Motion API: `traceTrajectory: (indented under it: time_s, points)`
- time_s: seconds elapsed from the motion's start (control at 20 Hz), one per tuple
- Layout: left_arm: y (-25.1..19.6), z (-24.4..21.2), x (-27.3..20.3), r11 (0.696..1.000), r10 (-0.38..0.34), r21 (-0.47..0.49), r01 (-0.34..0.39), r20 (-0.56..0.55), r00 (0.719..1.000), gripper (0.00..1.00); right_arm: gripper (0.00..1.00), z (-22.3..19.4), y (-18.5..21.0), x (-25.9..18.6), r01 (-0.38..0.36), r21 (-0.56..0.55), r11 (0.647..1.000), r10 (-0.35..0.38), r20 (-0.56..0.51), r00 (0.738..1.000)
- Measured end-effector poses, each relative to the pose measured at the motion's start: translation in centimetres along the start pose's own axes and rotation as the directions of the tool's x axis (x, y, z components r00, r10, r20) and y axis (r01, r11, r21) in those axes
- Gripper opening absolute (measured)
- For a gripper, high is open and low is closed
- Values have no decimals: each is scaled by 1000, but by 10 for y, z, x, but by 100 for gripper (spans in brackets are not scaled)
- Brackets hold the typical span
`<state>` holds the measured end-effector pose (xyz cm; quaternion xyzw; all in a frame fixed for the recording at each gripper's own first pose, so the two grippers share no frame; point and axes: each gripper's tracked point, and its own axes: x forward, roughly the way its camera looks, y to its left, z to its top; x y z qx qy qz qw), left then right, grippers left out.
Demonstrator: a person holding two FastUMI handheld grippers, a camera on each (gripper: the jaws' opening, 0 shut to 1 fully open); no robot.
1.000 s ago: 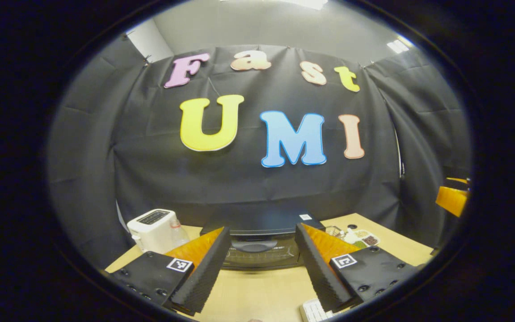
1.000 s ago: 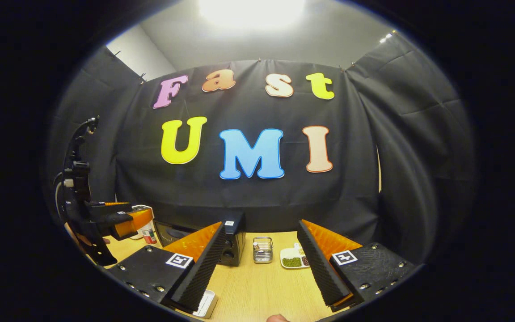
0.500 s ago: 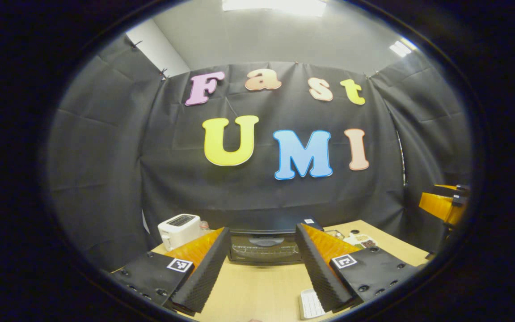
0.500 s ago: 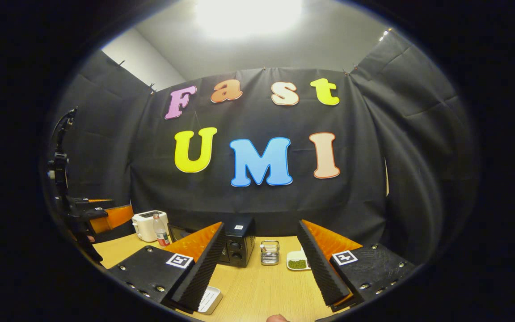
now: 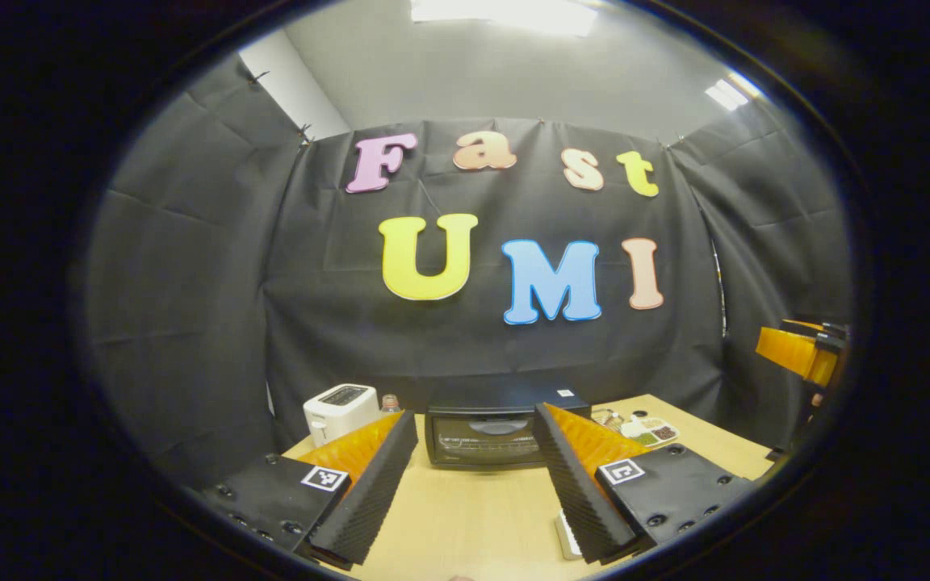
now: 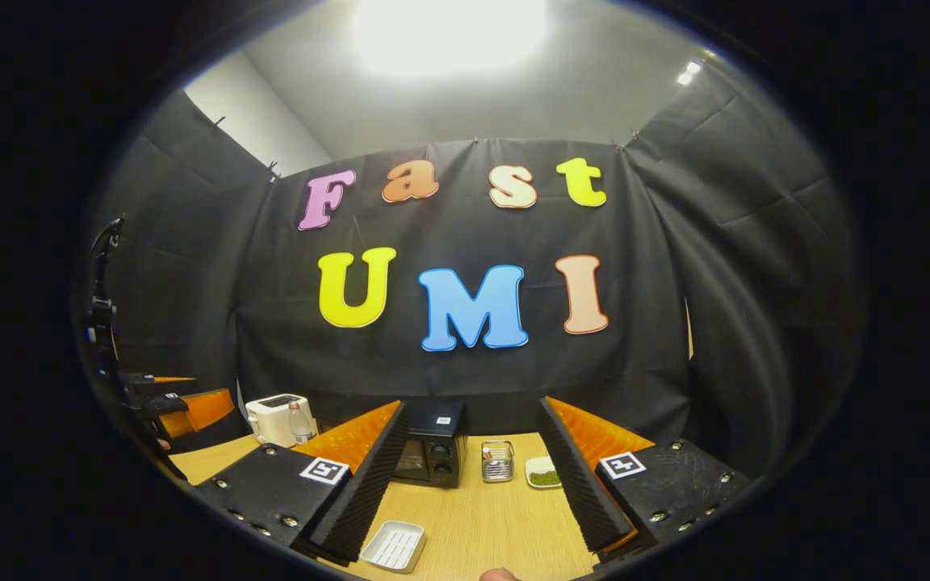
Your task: Open the electric oven with the left hand, put the food in, and close the electric oven.
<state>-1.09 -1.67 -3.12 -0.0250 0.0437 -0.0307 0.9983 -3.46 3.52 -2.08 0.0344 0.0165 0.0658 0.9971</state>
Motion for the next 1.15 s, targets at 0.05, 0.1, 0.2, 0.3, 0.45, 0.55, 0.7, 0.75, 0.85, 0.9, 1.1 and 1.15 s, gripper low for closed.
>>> traceTrajectory:
  time_s: [0.05,0.1,0.2,0.3,0.45,0.55,0.7,0.75,0.85,0.9,1.1,1.15]
  points:
    - [4,2,-3,1000,4,-4,-4,7,1000,100,97,0,3,-1,4,-2,1000,-4,-1,1000]
    - [9,5,-6,1000,9,-4,-9,14,1000,100,97,-2,6,-2,3,0,1000,-3,-9,1000]
    - [16,9,-11,1000,14,4,-14,27,1000,100,97,-3,13,-7,0,7,1000,0,-11,1000]
    - [19,12,-14,1000,16,14,-17,35,999,97,97,-2,14,-8,5,3,1000,-5,-10,1000]
    - [22,10,-18,1000,18,8,-18,40,999,100,97,-3,18,-8,2,2,1000,-2,-18,1000]
    - [23,8,-20,1000,19,-2,-19,36,999,100,97,-3,19,-9,1,-1,1000,-1,-17,1000]
    - [22,2,-20,1000,16,-10,-16,28,999,100,97,-1,19,-9,3,-9,1000,-3,-14,1000]
    - [21,1,-20,1000,15,-12,-15,26,1000,100,97,-2,20,-9,3,-10,1000,-3,-14,1000]
    - [21,0,-20,1000,15,-12,-15,25,1000,100,97,-3,21,-10,0,-10,1000,0,-18,1000]
    - [21,0,-19,1000,15,-13,-14,27,1000,100,97,-2,22,-10,0,-10,1000,0,-17,1000]
    - [21,-1,-22,1000,19,-17,-18,30,999,100,97,0,23,-9,-4,-17,1000,3,-12,1000]
    - [21,1,-22,1000,18,-18,-18,31,999,100,97,1,24,-9,-5,-18,1000,5,-10,1000]
